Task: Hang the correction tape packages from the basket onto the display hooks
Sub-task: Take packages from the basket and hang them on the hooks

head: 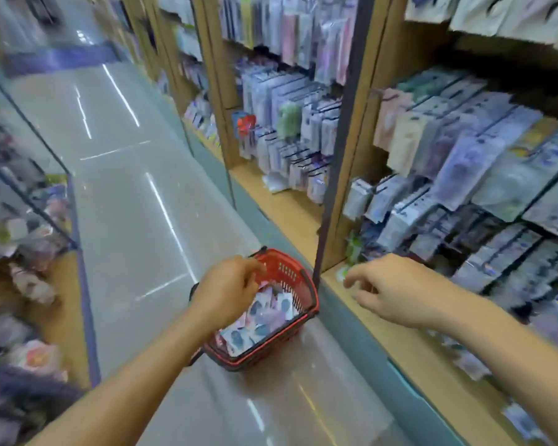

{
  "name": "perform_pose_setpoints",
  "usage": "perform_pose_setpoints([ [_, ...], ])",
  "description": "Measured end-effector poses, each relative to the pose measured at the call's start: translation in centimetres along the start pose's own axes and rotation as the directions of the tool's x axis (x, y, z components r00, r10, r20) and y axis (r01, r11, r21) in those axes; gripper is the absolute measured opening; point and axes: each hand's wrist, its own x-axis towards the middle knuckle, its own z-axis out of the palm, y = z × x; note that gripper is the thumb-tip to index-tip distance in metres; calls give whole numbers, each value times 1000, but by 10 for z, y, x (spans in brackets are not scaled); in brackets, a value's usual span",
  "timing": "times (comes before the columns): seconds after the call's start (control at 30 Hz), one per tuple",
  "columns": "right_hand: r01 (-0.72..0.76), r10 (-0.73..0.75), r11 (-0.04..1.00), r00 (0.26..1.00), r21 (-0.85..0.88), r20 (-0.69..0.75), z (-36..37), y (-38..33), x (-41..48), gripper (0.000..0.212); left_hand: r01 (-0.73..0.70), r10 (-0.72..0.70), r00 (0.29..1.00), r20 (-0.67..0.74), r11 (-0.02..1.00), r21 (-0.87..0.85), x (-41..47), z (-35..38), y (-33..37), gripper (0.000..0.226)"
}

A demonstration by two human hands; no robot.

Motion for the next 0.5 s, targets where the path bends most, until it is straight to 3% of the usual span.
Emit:
perform_pose_setpoints([
  [0.23, 2, -18, 998, 970, 67, 242, 130, -40, 125, 28, 321, -324, 925, 201, 946, 46, -30, 66, -138, 38],
  [0.5, -105, 37, 981, 927, 162, 374, 260, -10, 256, 44, 518, -511, 800, 313, 853, 69, 12, 169, -234, 40],
])
